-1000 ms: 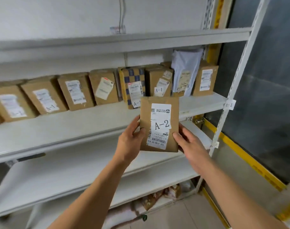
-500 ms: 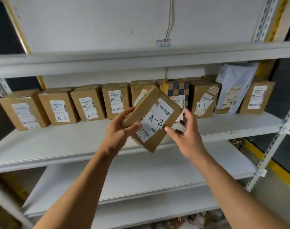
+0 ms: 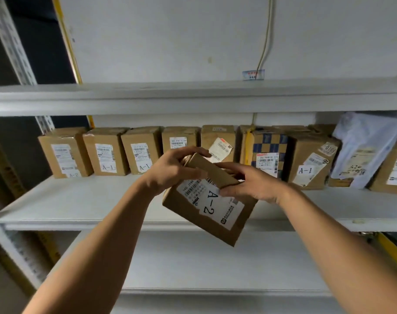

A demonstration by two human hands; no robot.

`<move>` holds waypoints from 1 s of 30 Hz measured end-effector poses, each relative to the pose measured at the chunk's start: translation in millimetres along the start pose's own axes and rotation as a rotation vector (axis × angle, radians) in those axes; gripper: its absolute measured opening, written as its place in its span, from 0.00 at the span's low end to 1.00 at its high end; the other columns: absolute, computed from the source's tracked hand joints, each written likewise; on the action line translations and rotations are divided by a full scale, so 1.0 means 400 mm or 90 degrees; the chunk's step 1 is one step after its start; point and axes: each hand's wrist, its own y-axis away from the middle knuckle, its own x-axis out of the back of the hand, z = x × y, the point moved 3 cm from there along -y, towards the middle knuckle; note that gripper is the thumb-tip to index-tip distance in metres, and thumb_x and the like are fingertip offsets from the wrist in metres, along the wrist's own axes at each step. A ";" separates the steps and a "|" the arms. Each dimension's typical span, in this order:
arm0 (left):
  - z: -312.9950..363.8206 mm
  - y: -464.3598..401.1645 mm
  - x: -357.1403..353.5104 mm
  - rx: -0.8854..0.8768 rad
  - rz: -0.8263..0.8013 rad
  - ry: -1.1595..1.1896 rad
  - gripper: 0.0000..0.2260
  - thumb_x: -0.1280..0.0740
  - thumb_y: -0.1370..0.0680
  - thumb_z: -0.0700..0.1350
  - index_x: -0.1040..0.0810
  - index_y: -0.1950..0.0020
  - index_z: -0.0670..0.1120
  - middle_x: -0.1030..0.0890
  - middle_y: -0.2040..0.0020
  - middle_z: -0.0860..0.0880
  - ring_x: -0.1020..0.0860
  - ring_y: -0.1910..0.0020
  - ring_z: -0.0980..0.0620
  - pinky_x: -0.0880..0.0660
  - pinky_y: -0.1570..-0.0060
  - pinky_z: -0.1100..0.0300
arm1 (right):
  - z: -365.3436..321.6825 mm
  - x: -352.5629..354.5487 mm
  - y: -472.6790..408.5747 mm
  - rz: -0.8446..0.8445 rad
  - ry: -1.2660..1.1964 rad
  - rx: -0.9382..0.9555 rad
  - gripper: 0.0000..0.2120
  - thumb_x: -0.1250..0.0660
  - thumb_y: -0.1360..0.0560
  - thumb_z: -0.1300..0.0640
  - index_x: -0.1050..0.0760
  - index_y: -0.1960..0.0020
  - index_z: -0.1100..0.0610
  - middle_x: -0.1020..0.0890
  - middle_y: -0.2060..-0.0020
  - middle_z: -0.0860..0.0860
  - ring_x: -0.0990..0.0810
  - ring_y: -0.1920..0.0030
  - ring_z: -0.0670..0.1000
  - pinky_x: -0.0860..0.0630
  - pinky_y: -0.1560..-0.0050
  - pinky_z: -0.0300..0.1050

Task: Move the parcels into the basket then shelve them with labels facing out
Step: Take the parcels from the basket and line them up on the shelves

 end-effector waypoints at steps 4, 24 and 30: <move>-0.040 0.000 0.035 -0.007 0.278 -0.114 0.30 0.25 0.24 0.60 0.29 0.23 0.63 0.29 0.21 0.50 0.31 0.25 0.51 0.26 0.31 0.44 | 0.052 0.006 -0.032 0.117 -0.112 0.009 0.40 0.21 0.31 0.42 0.32 0.23 0.42 0.18 0.38 0.46 0.15 0.43 0.49 0.15 0.46 0.51; -0.418 -0.200 -0.110 0.050 0.229 -0.129 0.38 0.23 0.23 0.38 0.37 0.20 0.59 0.18 0.36 0.54 0.17 0.37 0.44 0.16 0.42 0.45 | 0.293 -0.046 -0.243 0.394 -0.097 -0.172 0.19 0.31 0.17 0.51 0.28 0.28 0.48 0.18 0.35 0.47 0.21 0.36 0.51 0.24 0.32 0.54; -0.442 -0.257 -0.108 0.015 0.209 -0.144 0.36 0.25 0.26 0.44 0.35 0.20 0.58 0.18 0.36 0.54 0.16 0.40 0.46 0.17 0.41 0.44 | 0.311 -0.038 -0.261 0.472 -0.031 -0.214 0.21 0.36 0.15 0.47 0.32 0.24 0.48 0.20 0.33 0.49 0.21 0.37 0.54 0.23 0.37 0.54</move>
